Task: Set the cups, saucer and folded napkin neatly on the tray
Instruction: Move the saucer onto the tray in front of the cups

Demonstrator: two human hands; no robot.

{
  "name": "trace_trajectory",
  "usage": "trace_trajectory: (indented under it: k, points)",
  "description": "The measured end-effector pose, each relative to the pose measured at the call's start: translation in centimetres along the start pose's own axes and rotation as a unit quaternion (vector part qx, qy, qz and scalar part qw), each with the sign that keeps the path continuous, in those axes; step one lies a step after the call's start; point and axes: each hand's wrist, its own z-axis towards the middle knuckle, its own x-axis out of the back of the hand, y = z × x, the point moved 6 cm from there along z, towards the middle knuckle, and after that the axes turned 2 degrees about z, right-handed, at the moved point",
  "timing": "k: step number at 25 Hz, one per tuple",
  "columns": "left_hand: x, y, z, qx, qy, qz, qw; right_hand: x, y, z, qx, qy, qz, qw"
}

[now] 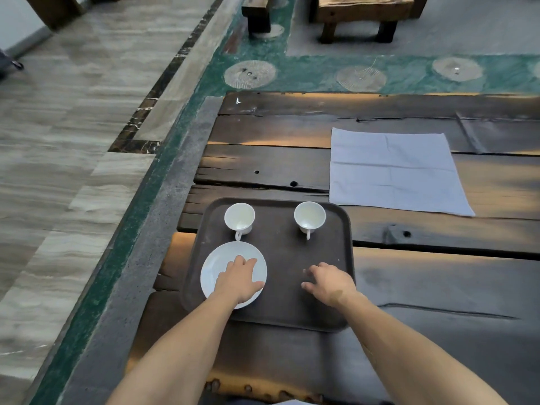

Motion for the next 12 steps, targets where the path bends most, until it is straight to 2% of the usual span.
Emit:
trace_trajectory:
  k: [7,12]
  points:
    - [-1.1,12.2,-0.9,-0.063,0.011,-0.009,0.998,2.7,10.7,-3.4,-0.014,0.026,0.006,1.000]
    - [-1.0,18.0,-1.0,-0.084,0.019,-0.004,0.996,4.8,16.5,-5.4,-0.031,0.041,0.026,0.998]
